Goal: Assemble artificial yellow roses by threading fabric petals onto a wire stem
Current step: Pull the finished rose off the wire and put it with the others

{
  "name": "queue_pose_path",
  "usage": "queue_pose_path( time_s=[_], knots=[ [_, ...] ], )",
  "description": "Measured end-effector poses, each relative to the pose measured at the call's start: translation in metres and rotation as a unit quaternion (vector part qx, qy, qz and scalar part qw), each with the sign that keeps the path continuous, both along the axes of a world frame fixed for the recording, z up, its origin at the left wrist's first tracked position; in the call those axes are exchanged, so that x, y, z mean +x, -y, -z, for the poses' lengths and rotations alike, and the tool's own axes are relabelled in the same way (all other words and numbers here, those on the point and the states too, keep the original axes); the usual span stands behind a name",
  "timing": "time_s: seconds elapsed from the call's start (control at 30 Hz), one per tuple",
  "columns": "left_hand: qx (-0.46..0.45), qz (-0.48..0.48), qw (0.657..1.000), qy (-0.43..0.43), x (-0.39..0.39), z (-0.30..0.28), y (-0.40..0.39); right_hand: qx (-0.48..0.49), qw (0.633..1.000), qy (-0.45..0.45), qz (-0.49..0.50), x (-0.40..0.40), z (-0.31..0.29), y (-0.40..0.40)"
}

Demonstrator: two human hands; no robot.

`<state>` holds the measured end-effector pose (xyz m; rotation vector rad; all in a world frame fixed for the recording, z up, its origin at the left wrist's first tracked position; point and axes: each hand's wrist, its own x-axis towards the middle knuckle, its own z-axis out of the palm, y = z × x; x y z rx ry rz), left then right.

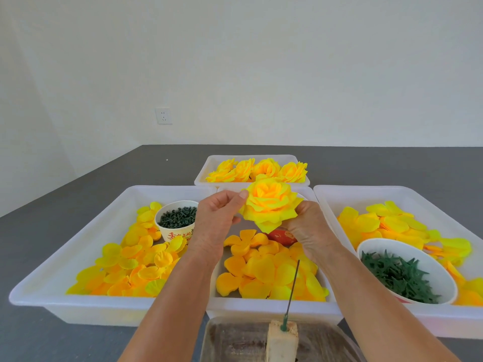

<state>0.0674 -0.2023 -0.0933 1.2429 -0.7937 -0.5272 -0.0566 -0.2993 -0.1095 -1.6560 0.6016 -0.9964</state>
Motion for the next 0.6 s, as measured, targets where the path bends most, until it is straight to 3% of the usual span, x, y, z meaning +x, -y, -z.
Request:
queue_pose_path(
  time_s=[0.23,0.4,0.6],
  knots=[
    [-0.047,-0.05,0.997,0.04,0.0046,0.0012,0.0006,0.0,1.0,-0.001,0.003,0.0028,0.0033,0.0038],
    [-0.062,-0.047,0.99,0.121,0.0034,0.0026,0.0016,0.02,1.0,0.01,0.011,0.0031,0.0035,0.004],
    [-0.017,-0.031,0.996,0.076,0.0056,0.005,0.0048,-0.032,0.999,-0.021,-0.001,0.001,0.0062,0.0045]
  ],
)
